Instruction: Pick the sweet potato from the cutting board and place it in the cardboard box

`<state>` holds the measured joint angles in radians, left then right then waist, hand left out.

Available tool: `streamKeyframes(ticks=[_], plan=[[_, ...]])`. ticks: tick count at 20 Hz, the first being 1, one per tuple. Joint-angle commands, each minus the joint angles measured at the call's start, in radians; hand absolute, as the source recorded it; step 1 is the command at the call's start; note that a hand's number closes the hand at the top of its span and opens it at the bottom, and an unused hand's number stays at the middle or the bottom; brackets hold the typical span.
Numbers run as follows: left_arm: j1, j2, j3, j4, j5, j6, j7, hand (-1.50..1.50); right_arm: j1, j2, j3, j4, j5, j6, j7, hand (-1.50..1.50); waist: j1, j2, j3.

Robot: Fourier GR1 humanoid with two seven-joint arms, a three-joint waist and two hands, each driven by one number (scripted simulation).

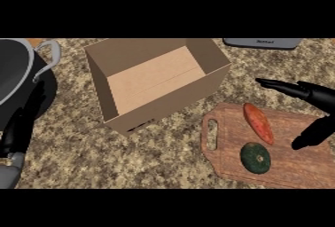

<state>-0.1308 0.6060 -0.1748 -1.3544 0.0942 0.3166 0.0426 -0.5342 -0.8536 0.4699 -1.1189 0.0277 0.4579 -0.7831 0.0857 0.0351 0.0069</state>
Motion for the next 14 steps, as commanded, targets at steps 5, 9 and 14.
streamKeyframes(ticks=[5,9,14], plan=[[-0.079,0.004,0.018,0.052,-0.004,-0.019,0.032,0.00,-0.163,-0.028,0.221,0.136,0.319,0.017,-0.221,-1.50,0.000,-0.004,-0.004],[-0.056,-0.030,0.001,0.065,-0.027,0.003,0.015,0.00,-0.244,0.015,0.301,0.259,0.406,-0.008,-0.278,-1.50,-0.001,-0.008,-0.004],[-0.053,-0.016,0.029,0.065,-0.023,-0.014,0.021,0.00,-0.342,0.141,0.371,0.390,0.490,-0.046,-0.261,-1.50,-0.026,-0.019,-0.006]])
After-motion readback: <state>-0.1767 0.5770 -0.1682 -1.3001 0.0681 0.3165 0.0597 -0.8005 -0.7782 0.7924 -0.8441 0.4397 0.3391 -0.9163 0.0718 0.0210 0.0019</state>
